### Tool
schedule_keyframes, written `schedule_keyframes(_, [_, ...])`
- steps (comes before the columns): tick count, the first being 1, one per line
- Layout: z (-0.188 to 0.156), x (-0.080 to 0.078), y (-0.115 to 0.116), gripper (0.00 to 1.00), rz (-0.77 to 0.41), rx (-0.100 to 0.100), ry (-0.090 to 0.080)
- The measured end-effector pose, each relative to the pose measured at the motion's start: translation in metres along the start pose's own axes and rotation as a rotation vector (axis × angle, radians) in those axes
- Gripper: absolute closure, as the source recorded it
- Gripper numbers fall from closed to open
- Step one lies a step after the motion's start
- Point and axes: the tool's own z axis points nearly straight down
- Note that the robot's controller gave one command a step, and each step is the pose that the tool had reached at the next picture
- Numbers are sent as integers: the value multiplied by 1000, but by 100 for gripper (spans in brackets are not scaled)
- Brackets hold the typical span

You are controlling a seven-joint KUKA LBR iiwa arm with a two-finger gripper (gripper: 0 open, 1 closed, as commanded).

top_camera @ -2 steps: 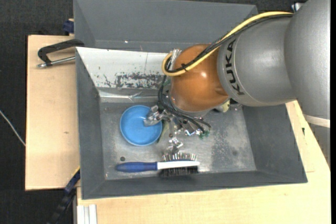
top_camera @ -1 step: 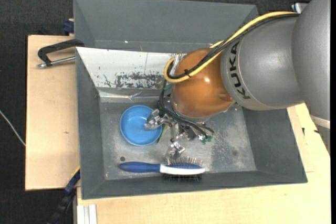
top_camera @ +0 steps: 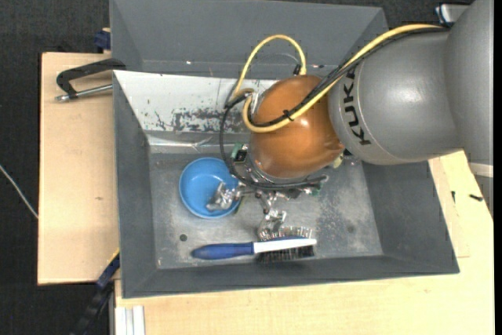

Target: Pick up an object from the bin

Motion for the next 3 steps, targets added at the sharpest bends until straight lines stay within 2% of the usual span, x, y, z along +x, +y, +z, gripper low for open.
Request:
schedule_keyframes(1, [-4, -1, -1, 100, 2, 1, 0])
schedule_keyframes(2, [-70, -16, -46, 100, 23, 1, 3])
schedule_keyframes(3, [-68, 10, -3, 100, 206, -10, 14])
